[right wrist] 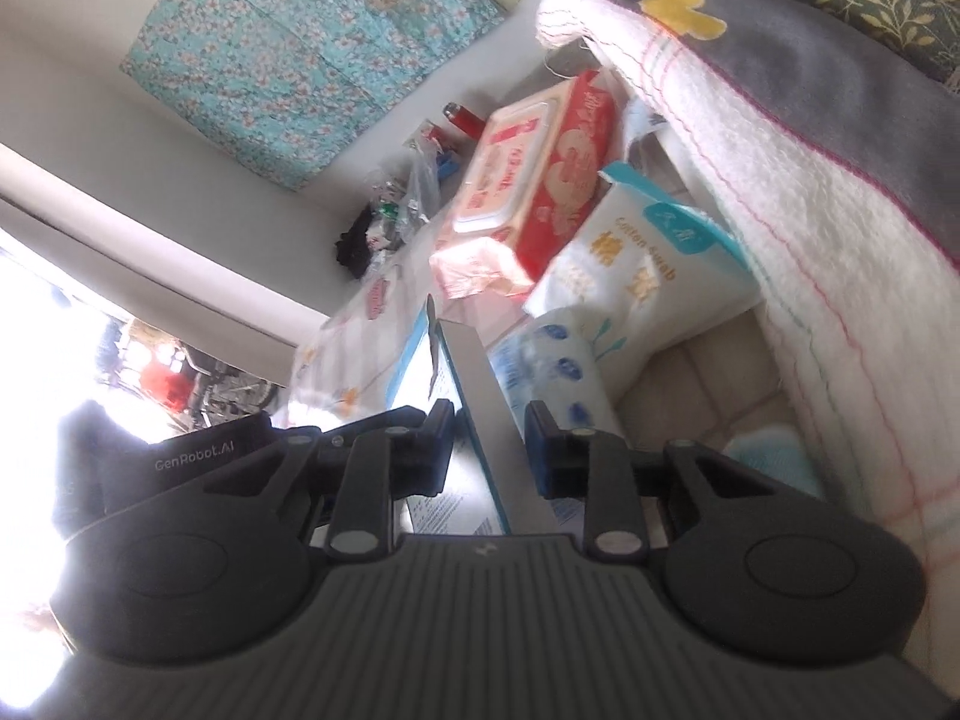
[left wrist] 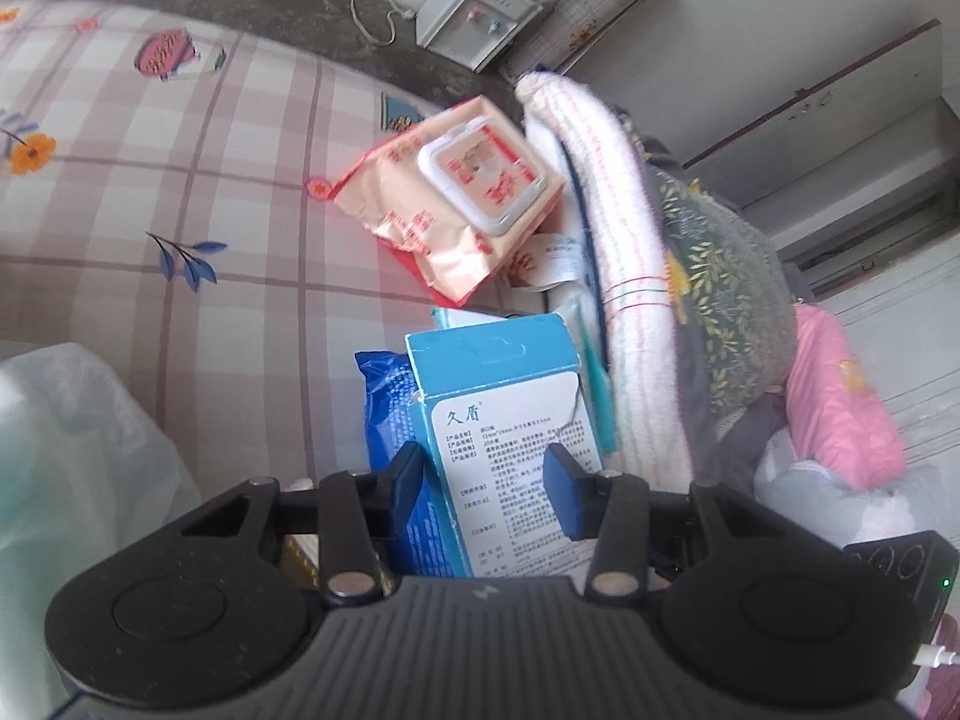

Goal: Organize soft objects
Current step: 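Carry the blue bandage box into the cardboard box and release it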

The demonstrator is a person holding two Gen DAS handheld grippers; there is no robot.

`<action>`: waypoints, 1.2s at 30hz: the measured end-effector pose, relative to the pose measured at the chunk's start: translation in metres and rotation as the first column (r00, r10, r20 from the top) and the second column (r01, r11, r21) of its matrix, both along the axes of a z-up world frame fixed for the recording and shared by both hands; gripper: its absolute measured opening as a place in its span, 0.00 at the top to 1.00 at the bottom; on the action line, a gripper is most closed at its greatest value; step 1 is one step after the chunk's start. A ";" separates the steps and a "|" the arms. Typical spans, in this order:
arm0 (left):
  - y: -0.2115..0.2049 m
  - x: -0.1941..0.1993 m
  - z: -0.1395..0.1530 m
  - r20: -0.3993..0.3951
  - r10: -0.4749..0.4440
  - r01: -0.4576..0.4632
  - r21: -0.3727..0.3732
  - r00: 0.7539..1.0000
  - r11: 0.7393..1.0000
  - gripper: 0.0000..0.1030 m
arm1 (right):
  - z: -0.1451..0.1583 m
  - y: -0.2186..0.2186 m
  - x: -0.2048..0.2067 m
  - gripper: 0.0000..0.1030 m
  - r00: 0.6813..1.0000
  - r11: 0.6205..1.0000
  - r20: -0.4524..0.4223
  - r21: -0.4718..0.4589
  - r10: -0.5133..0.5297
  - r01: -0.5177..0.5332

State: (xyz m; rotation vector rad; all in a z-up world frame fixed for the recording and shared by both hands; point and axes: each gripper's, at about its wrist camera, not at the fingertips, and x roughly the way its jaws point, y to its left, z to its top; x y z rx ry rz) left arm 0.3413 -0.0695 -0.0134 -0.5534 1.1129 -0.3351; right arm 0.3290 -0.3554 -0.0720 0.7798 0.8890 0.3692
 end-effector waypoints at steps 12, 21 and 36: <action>0.093 -0.074 0.088 0.121 0.104 -0.100 -0.040 0.987 0.994 0.60 | 0.086 0.070 -0.058 0.76 0.987 0.990 0.112 0.058 0.118 -0.125; 0.223 -0.123 0.106 0.165 0.311 -0.310 -0.030 0.936 0.950 0.60 | 0.117 0.200 -0.067 0.76 0.939 0.940 0.135 0.089 0.316 -0.330; 0.381 -0.094 0.035 0.049 0.520 -0.521 -0.009 0.852 0.854 0.61 | 0.091 0.398 -0.028 0.74 0.869 0.870 0.051 -0.055 0.492 -0.490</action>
